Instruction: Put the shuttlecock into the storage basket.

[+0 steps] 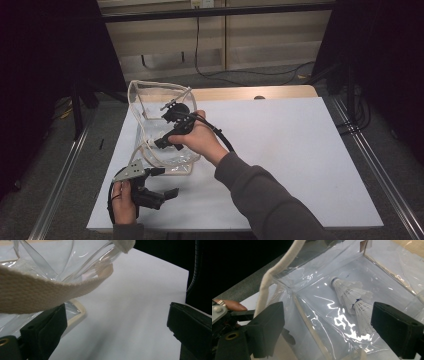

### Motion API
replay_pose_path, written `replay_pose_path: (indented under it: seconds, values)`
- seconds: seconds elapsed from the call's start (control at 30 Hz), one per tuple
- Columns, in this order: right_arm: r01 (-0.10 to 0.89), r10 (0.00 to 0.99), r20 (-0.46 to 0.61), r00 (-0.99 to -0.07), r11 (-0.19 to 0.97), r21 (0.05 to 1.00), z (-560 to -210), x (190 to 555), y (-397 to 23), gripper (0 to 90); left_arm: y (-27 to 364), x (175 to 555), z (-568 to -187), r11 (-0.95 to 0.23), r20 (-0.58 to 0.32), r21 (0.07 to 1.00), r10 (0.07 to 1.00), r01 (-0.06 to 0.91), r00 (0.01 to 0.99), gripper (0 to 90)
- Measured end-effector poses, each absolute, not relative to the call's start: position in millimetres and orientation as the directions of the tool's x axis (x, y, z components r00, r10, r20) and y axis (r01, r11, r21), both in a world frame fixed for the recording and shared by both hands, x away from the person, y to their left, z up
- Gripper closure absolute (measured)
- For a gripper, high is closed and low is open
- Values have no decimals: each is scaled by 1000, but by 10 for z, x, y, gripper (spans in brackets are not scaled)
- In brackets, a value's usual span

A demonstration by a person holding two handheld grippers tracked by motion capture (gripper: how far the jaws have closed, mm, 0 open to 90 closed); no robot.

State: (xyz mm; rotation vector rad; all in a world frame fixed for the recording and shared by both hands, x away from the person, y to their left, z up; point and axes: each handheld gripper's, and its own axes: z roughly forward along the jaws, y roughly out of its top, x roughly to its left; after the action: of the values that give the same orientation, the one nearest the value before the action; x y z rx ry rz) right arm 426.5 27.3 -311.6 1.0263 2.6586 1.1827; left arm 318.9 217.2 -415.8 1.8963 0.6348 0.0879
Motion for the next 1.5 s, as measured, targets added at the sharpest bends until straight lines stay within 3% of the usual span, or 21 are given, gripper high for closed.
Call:
replay_pose_path:
  seconds: [0.53, 1.5]
  values:
    - [502, 538, 210, -816, 481, 719, -3010, 4104, 135, 67, 2190, 3158, -4150, -274, -228, 881, 470, 386, 853, 30]
    - [463, 494, 224, -840, 439, 770, -2966, 3855, -556, 53, 2141, 3166, -4170, -296, -225, 871, 470, 392, 854, 29]
